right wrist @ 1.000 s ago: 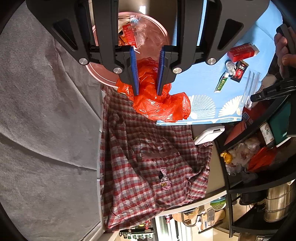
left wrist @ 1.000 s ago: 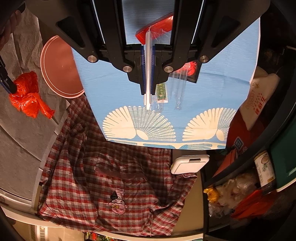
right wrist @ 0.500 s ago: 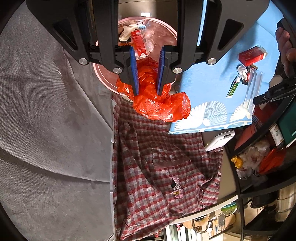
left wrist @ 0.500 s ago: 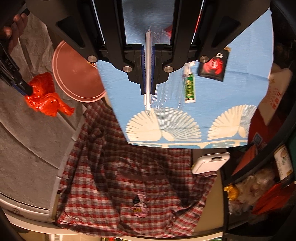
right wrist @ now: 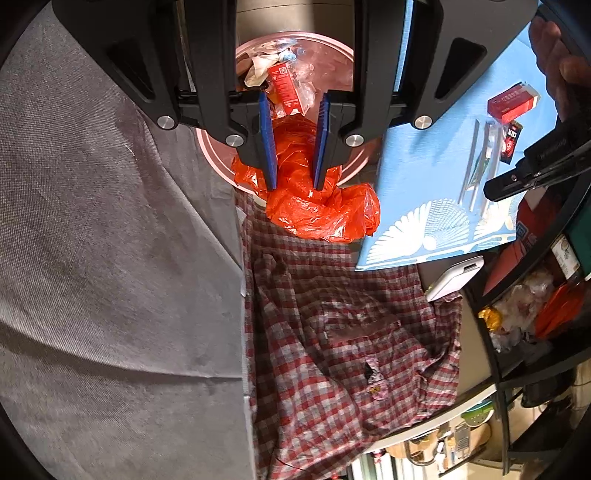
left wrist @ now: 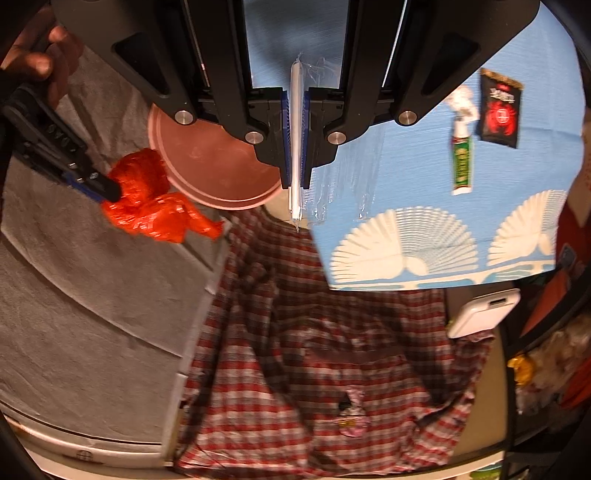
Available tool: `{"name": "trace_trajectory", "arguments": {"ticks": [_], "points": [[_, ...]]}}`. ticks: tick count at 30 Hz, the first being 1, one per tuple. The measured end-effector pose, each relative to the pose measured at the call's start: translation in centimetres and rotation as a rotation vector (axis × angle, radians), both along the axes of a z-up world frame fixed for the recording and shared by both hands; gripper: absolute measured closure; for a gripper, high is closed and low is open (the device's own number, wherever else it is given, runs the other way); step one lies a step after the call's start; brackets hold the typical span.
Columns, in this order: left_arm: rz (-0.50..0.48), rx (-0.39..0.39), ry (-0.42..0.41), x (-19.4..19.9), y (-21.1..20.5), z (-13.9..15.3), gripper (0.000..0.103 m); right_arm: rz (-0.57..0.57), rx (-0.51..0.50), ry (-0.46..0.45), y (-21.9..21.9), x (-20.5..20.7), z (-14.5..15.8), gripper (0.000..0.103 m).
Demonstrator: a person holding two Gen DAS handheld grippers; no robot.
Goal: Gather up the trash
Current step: 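Open the right gripper to drop the red bag while the left gripper drops the straws, then move both grippers back over the table toward the black packet and tissue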
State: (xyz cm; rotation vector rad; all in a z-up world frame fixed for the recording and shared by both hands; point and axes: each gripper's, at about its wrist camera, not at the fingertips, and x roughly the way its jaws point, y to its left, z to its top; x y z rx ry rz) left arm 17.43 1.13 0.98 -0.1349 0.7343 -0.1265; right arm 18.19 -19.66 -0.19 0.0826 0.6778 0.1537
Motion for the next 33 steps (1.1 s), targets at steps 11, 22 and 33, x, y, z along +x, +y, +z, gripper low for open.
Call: {"name": "trace_trajectory", "arguments": {"ticks": [11,22,33], "points": [[-0.063,-0.056,0.054,2.9,-5.8,-1.4,0.098,-0.031,0.026,0.044,-1.0,1.3,-0.8,0.08],[-0.051,-0.076,0.062,3.5,-6.6,-1.7,0.083,-0.061,0.019,0.079,-1.8,2.2,-1.7,0.063],[-0.036,-0.029,0.011,0.9,-3.0,0.8,0.083,-0.037,0.024,0.014,-0.1,0.6,0.5,0.063]]}}
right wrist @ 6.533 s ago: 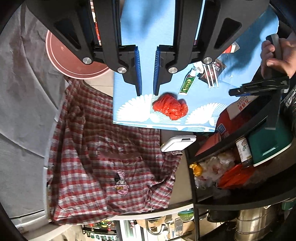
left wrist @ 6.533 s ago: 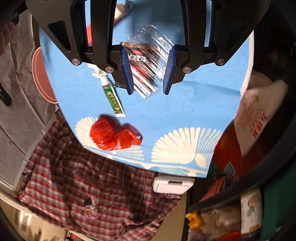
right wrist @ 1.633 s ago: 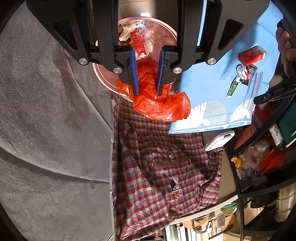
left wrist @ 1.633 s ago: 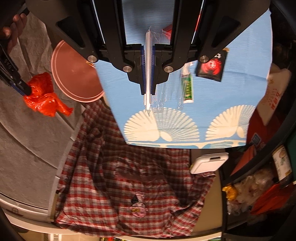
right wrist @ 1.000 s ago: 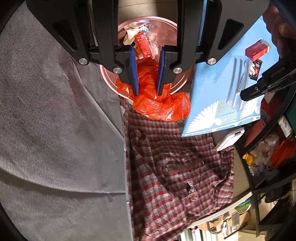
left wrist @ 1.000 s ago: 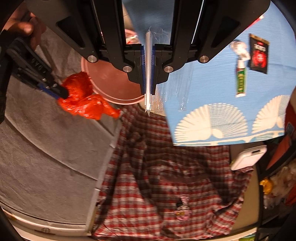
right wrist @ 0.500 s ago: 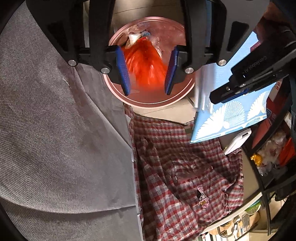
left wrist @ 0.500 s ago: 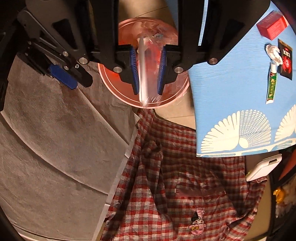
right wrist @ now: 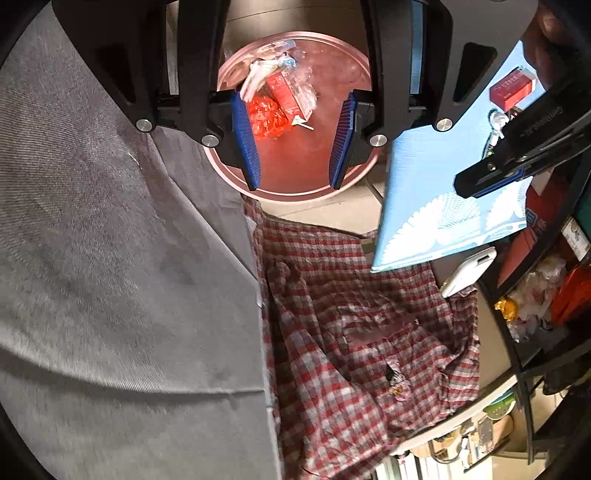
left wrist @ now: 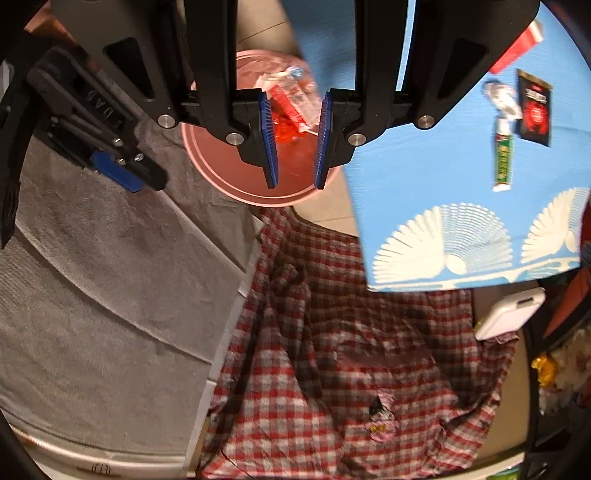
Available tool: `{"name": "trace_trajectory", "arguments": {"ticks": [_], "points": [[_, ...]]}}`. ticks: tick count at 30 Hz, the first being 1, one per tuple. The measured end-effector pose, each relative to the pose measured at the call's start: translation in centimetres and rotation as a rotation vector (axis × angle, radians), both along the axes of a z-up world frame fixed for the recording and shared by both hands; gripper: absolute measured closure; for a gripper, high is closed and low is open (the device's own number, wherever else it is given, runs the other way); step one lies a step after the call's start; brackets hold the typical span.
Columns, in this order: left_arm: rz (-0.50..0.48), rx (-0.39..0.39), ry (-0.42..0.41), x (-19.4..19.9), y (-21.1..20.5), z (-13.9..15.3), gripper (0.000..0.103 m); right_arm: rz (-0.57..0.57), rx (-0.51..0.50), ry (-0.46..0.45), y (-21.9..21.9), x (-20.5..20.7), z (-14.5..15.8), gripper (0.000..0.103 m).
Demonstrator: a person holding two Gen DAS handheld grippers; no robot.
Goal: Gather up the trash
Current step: 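Move both grippers back over the table toward the black packet and tissue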
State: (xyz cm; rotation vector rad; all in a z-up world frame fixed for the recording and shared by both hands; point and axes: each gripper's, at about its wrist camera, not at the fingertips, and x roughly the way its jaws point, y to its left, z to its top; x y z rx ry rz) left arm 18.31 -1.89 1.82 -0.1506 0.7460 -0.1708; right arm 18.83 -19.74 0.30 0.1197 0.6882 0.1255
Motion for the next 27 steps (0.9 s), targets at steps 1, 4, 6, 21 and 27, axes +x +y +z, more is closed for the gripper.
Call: {"name": "trace_trajectory", "arguments": {"ticks": [1,4,6,21,27], "points": [[0.008,0.002,-0.003,-0.3,0.6,0.2,0.083,0.005,0.008,-0.007,0.4,-0.2,0.3,0.063],[0.034,0.013,-0.015,-1.4,3.2,0.8,0.083,0.039,0.023,-0.027,1.6,-1.0,1.1,0.064],[0.048,0.025,-0.017,-1.9,4.7,0.9,0.083,0.068,0.023,-0.038,2.8,-1.5,1.5,0.068],[0.205,0.04,-0.021,-6.4,19.7,0.4,0.083,0.25,-0.035,-0.113,12.6,-4.5,2.1,0.095],[0.248,0.04,-0.005,-7.1,23.0,-0.4,0.083,0.347,-0.034,-0.114,16.9,-5.3,1.3,0.097]]}}
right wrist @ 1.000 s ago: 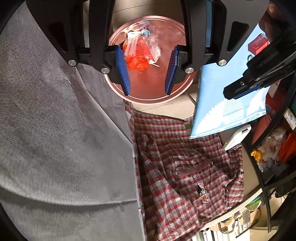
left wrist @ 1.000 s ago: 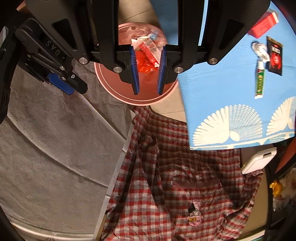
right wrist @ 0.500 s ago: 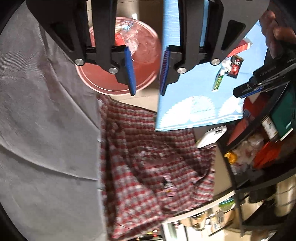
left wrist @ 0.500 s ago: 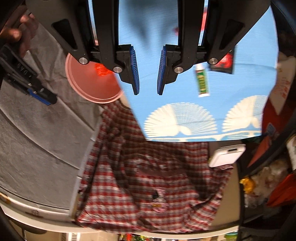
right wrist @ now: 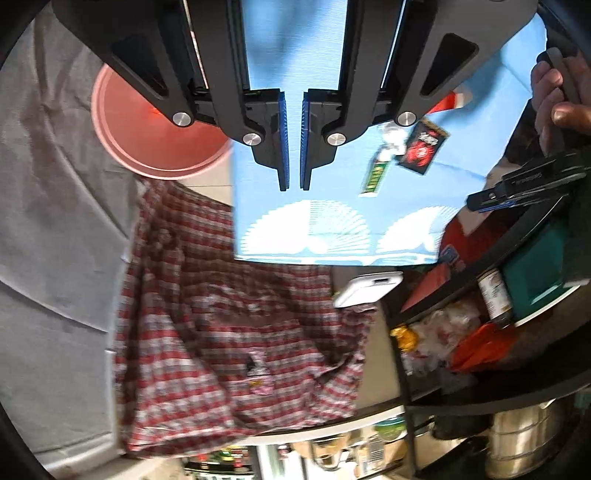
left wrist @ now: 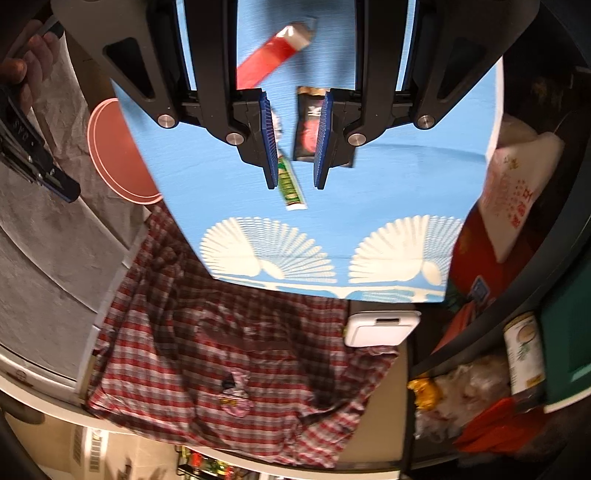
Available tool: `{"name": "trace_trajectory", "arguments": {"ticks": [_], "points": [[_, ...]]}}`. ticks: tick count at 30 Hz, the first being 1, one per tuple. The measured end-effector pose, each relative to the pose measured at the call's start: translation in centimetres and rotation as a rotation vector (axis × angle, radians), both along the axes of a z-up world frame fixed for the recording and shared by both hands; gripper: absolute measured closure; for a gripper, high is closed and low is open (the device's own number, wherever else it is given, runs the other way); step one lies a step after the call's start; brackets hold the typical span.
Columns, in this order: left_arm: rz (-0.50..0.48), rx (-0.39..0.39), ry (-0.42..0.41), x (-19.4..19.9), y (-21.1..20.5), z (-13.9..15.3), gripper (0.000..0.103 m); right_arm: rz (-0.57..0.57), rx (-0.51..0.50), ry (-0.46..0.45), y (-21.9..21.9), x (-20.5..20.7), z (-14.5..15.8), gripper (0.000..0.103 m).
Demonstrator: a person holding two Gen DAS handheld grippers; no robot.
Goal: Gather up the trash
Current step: 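Move both grippers back over the table toward the black packet and tissue, then grasp the black snack packet with the left gripper while the right gripper grasps the crumpled tissue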
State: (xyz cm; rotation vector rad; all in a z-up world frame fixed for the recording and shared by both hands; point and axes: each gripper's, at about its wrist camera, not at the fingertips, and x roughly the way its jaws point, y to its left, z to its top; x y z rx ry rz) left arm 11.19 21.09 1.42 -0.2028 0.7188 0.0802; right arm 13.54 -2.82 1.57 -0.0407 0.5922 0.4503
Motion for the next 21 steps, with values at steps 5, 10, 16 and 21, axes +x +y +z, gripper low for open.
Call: {"name": "trace_trajectory", "arguments": {"ticks": [5,10,16,21], "points": [[0.03,-0.009,0.034,0.0,2.0,-1.0,0.083,0.09,-0.044,0.012,4.6,-0.6,-2.2,0.096],[0.048,-0.022,0.088,0.3,3.4,-2.6,0.083,0.16,-0.046,0.073,7.3,0.2,-4.3,0.095],[0.057,-0.035,0.134,0.9,4.7,-4.6,0.083,0.214,-0.045,0.146,10.0,1.6,-6.4,0.092],[0.052,-0.06,0.175,1.5,5.3,-6.2,0.083,0.252,-0.028,0.249,11.5,3.3,-8.7,0.075]]}}
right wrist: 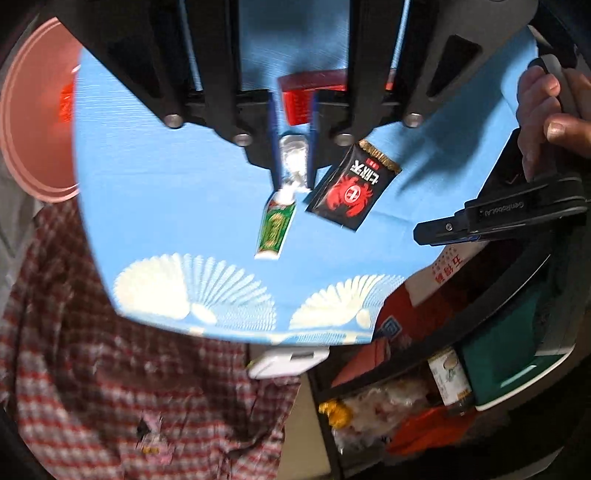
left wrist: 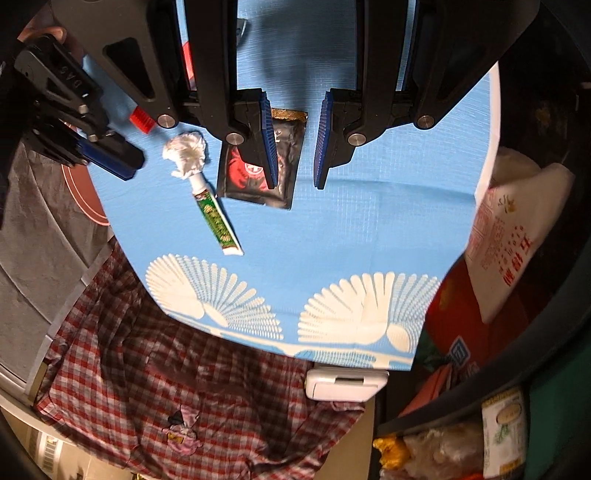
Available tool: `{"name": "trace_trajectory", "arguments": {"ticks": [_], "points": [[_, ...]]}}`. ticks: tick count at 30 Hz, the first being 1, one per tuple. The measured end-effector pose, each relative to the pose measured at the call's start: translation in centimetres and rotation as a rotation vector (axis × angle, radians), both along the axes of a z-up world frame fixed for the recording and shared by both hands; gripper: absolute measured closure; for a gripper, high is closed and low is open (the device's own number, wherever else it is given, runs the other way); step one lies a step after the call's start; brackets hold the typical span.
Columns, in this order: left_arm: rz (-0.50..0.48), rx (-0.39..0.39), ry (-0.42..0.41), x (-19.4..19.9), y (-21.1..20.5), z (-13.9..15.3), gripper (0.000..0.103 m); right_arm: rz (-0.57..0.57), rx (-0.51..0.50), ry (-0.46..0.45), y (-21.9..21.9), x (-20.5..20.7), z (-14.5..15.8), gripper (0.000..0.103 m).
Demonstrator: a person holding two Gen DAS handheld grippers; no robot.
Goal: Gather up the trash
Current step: 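Grasp the black snack packet with the left gripper while the right gripper grasps the crumpled tissue, then lift the black packet and tissue off the table with both grippers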
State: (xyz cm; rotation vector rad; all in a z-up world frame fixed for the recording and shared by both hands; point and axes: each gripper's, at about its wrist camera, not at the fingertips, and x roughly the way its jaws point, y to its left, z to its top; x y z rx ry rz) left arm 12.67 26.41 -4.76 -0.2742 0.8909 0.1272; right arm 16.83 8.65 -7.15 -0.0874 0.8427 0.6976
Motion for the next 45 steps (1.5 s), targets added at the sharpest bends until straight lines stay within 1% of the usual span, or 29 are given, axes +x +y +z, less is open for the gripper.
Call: {"name": "trace_trajectory", "arguments": {"ticks": [2,4,5,6,7,8,9,10,12,14,17,23,25,26,28,29,30,31,32,33,35,37,40,41,45], "points": [[-0.009,-0.002,0.018,0.2,0.1,-0.7,0.083,0.026,-0.005,0.031,0.6,0.5,-0.8,0.07],[-0.017,-0.007,0.037,0.5,0.1,-1.3,0.082,0.042,-0.025,0.045,1.2,0.7,-1.3,0.069],[-0.019,-0.012,0.045,0.7,0.1,-1.6,0.077,0.044,-0.053,0.044,1.6,0.8,-1.7,0.069],[-0.021,-0.019,0.051,0.8,0.1,-1.9,0.065,0.046,-0.064,0.048,1.6,0.9,-1.9,0.069],[-0.025,-0.028,0.056,1.0,0.1,-2.2,0.059,0.051,-0.071,0.065,1.8,1.0,-2.2,0.07],[-0.033,-0.036,0.062,1.1,0.0,-2.5,0.052,0.056,-0.07,0.074,1.7,1.1,-2.4,0.081],[-0.039,-0.041,0.069,1.3,-0.2,-2.7,0.051,0.059,-0.073,0.076,1.6,1.2,-2.4,0.093],[-0.05,-0.041,0.081,1.5,-0.4,-3.1,0.051,0.059,-0.074,0.068,1.4,1.1,-2.2,0.093],[-0.071,-0.032,0.101,2.1,-1.1,-3.7,0.042,0.052,-0.064,0.058,0.9,1.3,-1.7,0.095],[-0.087,-0.026,0.114,2.5,-1.6,-4.1,0.039,0.029,-0.048,0.045,0.1,1.6,-1.0,0.096],[-0.109,-0.003,0.139,3.1,-2.5,-4.9,0.03,-0.002,-0.024,0.043,-1.1,2.3,-0.2,0.096],[-0.126,0.069,0.183,4.0,-3.9,-5.9,0.028,-0.036,-0.022,0.05,-2.5,3.2,-0.3,0.096],[-0.128,0.077,0.186,4.0,-4.0,-5.9,0.029,-0.042,-0.024,0.05,-2.8,3.3,-0.4,0.096],[-0.127,0.078,0.189,4.0,-4.0,-5.9,0.032,-0.044,-0.023,0.049,-2.9,3.3,-0.3,0.096],[-0.123,0.08,0.185,3.9,-3.8,-5.8,0.036,-0.048,-0.02,0.045,-3.2,3.3,-0.1,0.096],[-0.117,0.078,0.177,3.7,-3.7,-5.6,0.044,-0.05,-0.018,0.042,-3.4,3.2,0.1,0.096],[-0.111,0.077,0.174,3.6,-3.5,-5.4,0.05,-0.051,-0.017,0.038,-3.6,3.1,0.3,0.096],[-0.105,0.068,0.169,3.5,-3.3,-5.1,0.061,-0.054,-0.015,0.034,-3.8,3.0,0.5,0.096],[-0.1,0.065,0.165,3.5,-3.2,-5.0,0.078,-0.056,-0.012,0.03,-3.9,2.9,0.7,0.096],[-0.088,0.063,0.157,3.3,-3.0,-4.6,0.08,-0.058,-0.011,0.028,-4.0,2.8,0.9,0.096],[-0.081,0.063,0.148,3.1,-2.9,-4.1,0.09,-0.065,-0.007,0.02,-4.5,2.5,1.4,0.096],[-0.075,0.064,0.131,2.7,-3.0,-3.6,0.095,-0.073,-0.003,0.014,-5.0,2.3,1.9,0.096],[-0.071,0.06,0.106,2.0,-3.3,-2.6,0.098,-0.09,0.006,0.001,-6.1,1.6,2.8,0.096],[-0.069,0.056,0.098,1.9,-3.4,-2.4,0.101,-0.095,0.01,-0.002,-6.3,1.5,3.1,0.096],[-0.068,0.047,0.052,1.1,-4.1,-0.7,0.103,-0.106,0.017,-0.028,-7.6,0.4,4.4,0.096]]}}
